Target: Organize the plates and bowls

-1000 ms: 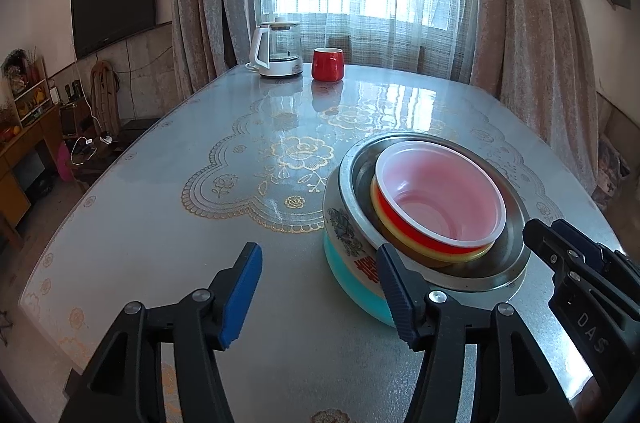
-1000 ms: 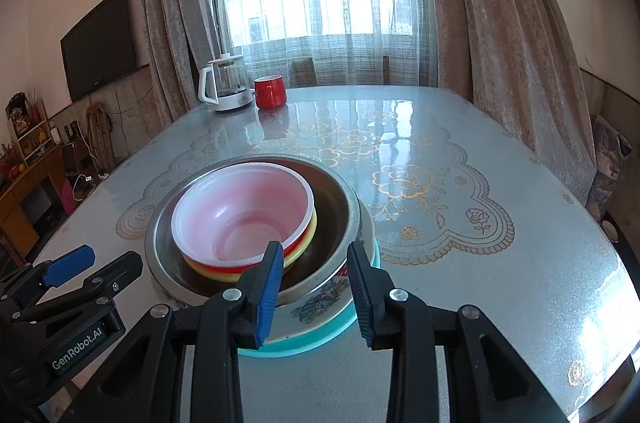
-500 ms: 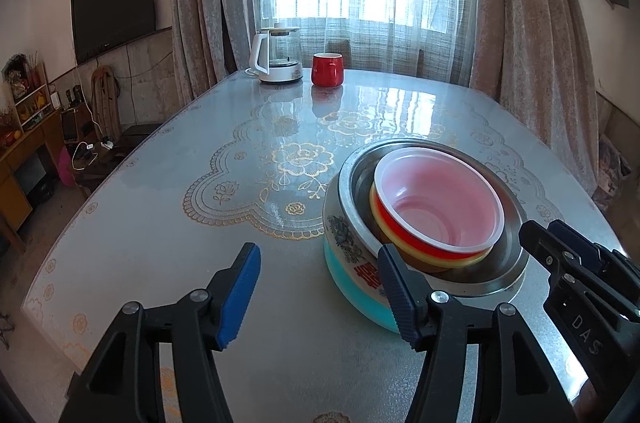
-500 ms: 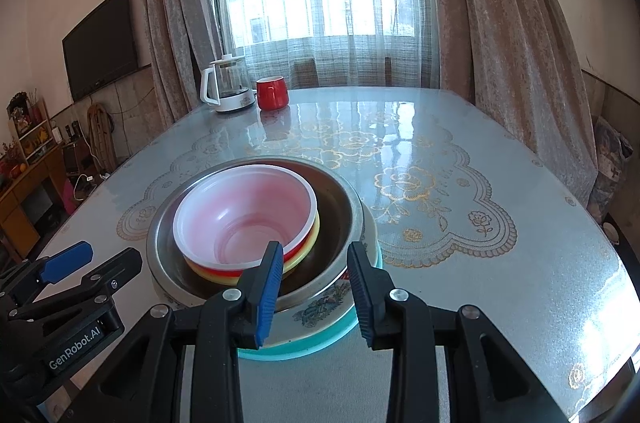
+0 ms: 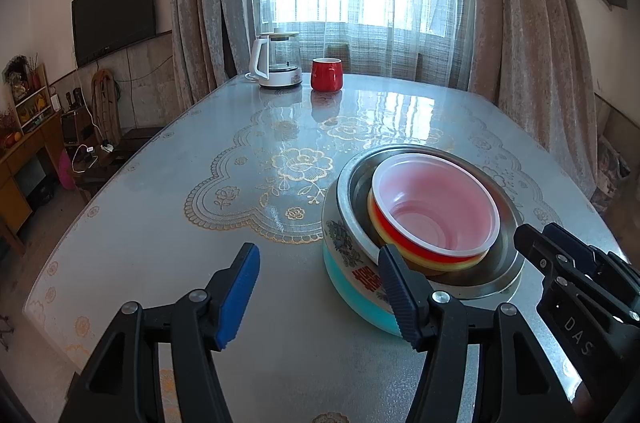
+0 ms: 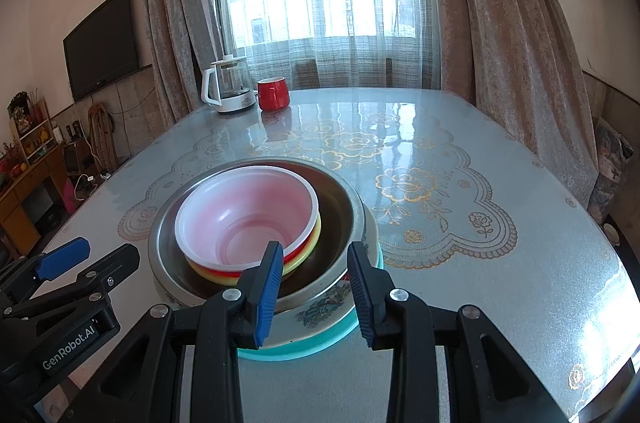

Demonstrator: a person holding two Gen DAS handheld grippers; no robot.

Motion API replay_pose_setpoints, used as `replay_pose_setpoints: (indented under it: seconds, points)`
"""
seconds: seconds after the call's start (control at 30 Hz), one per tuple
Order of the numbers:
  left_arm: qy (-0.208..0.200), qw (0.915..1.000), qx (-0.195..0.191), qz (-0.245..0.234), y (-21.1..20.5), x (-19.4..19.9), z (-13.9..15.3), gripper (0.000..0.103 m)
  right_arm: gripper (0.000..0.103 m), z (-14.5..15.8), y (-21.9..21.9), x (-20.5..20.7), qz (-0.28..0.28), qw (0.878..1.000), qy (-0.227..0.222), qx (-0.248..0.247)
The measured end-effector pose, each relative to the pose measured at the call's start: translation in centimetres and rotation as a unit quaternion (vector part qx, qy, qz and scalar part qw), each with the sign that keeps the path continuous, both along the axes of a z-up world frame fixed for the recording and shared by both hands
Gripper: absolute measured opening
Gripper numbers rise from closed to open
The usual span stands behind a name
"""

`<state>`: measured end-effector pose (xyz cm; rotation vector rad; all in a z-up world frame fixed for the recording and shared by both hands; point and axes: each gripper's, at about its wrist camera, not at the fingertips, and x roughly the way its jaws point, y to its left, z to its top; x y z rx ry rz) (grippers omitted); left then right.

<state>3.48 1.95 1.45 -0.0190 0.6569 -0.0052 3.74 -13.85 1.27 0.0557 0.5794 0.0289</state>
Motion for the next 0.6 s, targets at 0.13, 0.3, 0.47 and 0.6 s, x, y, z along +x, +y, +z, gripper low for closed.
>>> replay_pose_setpoints:
  seconds: [0.13,0.3,0.47,0.6]
  points:
    - [0.001,1.0000,-0.001,0.000,0.1,0.0,0.0,0.063,0.034,0.0,0.0,0.0,0.000,1.000,0.001,0.000]
    - [-0.021,0.9998,-0.002,0.003,0.3,-0.4,0.3,0.062,0.034,0.0,0.0,0.0,0.001,1.000,0.002,-0.001]
    - [-0.020,0.9997,-0.008,0.010,0.8,-0.1,0.3,0.062,0.034,0.0,-0.1,-0.1,-0.001,1.000,0.004,0.003]
    - [-0.032,0.9994,-0.002,0.011,1.1,-0.1,0.5,0.062,0.034,0.4,-0.9,0.0,-0.013,1.000,-0.002,0.005]
